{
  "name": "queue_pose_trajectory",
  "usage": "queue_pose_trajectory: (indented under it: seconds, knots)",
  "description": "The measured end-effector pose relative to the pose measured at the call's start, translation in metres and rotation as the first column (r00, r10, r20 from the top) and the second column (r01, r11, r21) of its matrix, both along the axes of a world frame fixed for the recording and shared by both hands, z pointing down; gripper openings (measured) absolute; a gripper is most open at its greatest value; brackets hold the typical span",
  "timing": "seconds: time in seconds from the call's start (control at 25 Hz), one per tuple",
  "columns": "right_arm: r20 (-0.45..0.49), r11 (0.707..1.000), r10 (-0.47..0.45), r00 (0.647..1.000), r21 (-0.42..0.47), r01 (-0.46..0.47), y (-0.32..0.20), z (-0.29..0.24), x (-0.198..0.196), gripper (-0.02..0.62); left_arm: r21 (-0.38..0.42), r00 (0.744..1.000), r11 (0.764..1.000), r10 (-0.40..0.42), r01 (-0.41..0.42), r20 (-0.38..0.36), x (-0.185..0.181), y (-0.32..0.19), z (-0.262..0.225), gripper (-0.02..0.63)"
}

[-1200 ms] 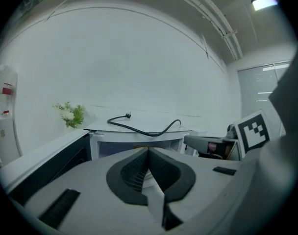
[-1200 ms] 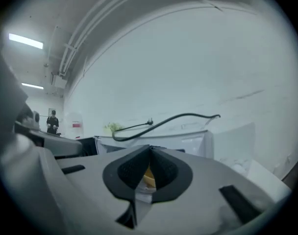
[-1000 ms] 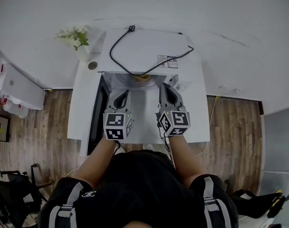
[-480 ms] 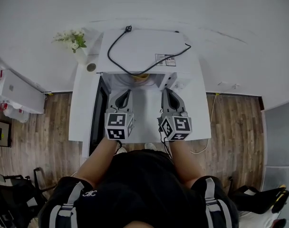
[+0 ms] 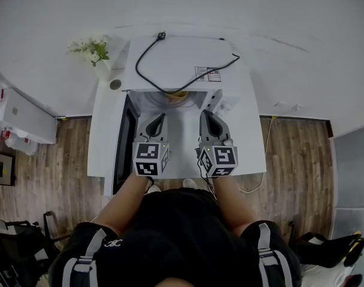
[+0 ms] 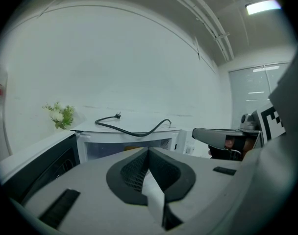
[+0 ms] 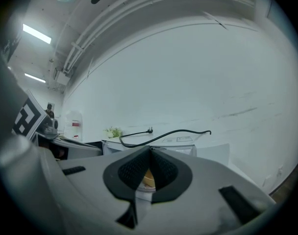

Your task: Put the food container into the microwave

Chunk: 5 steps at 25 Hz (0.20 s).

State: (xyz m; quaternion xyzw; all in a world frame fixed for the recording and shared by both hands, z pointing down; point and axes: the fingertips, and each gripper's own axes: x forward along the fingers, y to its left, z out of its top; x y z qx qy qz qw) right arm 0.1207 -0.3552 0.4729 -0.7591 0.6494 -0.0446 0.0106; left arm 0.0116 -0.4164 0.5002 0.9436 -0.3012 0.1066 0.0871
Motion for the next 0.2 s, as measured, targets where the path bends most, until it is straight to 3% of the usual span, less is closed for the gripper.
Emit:
queue_pose_trajectory:
  seconds: [0.2]
  knots:
    - [-0.008, 1.000, -0.008, 1.000, -0.010, 0.008, 0.0013, 0.0038, -0.0035, 0.000, -0.011, 1.000, 1.000, -0.004, 0.004, 0.005, -0.0022, 0.0005, 0.0050, 0.012]
